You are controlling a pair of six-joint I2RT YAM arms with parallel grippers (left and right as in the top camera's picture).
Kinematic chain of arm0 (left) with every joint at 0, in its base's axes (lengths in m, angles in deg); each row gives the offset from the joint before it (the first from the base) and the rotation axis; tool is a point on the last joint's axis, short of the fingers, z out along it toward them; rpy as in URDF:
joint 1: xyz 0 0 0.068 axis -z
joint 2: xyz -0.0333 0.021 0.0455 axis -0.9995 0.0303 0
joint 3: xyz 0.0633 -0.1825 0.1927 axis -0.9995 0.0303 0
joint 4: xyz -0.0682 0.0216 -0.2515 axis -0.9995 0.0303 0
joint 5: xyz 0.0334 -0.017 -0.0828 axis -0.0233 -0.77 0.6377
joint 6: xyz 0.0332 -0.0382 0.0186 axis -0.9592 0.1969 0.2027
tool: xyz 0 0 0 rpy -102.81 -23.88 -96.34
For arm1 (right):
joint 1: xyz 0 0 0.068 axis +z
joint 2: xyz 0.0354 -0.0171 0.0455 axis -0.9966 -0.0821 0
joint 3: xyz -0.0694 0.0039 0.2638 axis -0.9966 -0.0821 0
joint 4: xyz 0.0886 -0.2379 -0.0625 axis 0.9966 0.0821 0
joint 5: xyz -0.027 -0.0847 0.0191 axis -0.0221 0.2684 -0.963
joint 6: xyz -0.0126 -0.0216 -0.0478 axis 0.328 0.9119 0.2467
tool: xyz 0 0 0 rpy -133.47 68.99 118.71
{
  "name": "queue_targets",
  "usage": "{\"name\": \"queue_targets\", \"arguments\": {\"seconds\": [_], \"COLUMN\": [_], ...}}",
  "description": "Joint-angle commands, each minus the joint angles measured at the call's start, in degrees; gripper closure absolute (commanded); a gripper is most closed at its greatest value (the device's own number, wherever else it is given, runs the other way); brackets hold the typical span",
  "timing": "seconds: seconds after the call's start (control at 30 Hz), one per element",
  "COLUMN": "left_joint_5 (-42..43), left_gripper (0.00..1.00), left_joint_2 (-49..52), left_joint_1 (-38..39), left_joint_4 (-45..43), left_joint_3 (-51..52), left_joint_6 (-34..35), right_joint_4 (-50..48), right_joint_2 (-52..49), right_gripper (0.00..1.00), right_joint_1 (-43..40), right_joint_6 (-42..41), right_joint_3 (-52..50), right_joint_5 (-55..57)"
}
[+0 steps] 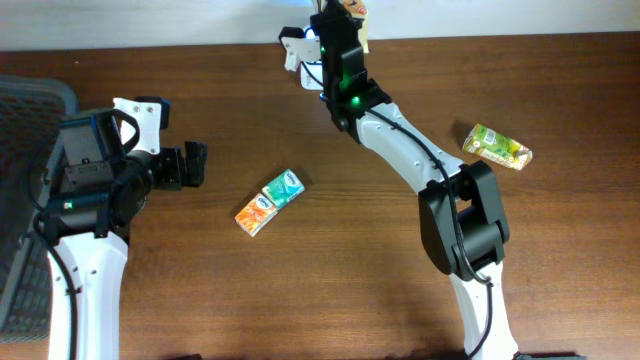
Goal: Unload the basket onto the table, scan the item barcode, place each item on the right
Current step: 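Lift the snack bag and hold it over the white scanner, then carry the snack bag right and lower it onto the table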
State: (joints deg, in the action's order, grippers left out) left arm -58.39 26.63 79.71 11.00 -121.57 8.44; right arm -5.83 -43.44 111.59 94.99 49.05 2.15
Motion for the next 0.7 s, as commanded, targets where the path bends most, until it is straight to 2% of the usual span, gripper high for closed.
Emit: {"name": "queue_targets", "arguments": {"seconds": [0.0,0.3,0.37,0.4,0.43,0.47,0.5,0.57,0.6,0.63,0.67], "left_joint_5": [0.8,0.8,0.8,0.8,0.8,0.8,0.8,0.8,0.8,0.8,0.8], "left_gripper": [0.01,0.01,0.01,0.01,0.01,0.01,0.01,0.01,0.01,0.01,0.01], "left_joint_2": [-0.3,-0.3,-0.3,-0.3,-0.3,-0.3,-0.3,-0.3,-0.3,-0.3,-0.3], "left_joint_1": [-0.2,-0.2,-0.2,-0.2,-0.2,-0.2,-0.2,-0.2,-0.2,-0.2,-0.2], "left_joint_4": [0.0,0.0,-0.1,0.0,0.0,-0.1,-0.1,0.0,-0.1,0.0,0.0], "left_joint_3": [-0.3,-0.3,-0.3,-0.3,-0.3,-0.3,-0.3,-0.3,-0.3,-0.3,-0.3], "left_joint_6": [-0.9,-0.9,-0.9,-0.9,-0.9,-0.9,-0.9,-0.9,-0.9,-0.9,-0.9], "right_joint_4": [-0.6,1.0,3.9,8.4,12.1,19.1,25.0,46.8,54.7,65.8,74.1], "right_joint_2": [-0.1,-0.1,1.9,5.0,10.1,18.5,22.4,34.6,38.6,43.3,45.3], "right_gripper": [0.96,0.96,0.96,0.96,0.96,0.96,0.96,0.96,0.96,0.96,0.96], "right_joint_1": [-0.9,-2.3,-2.3,-2.3,-2.3,-2.3,-2.3,-4.2,-6.3,-11.4,-15.4], "right_joint_6": [0.2,0.2,-7.3,-12.5,-21.8,-37.0,-43.5,-68.2,-77.4,-92.9,-99.1], "right_joint_3": [1.3,1.3,1.3,1.3,1.3,1.3,1.3,1.3,1.3,1.3,1.3], "right_joint_5": [0.8,1.8,1.6,1.2,0.7,-0.3,-2.7,-18.8,-26.8,-35.1,-37.7]}}
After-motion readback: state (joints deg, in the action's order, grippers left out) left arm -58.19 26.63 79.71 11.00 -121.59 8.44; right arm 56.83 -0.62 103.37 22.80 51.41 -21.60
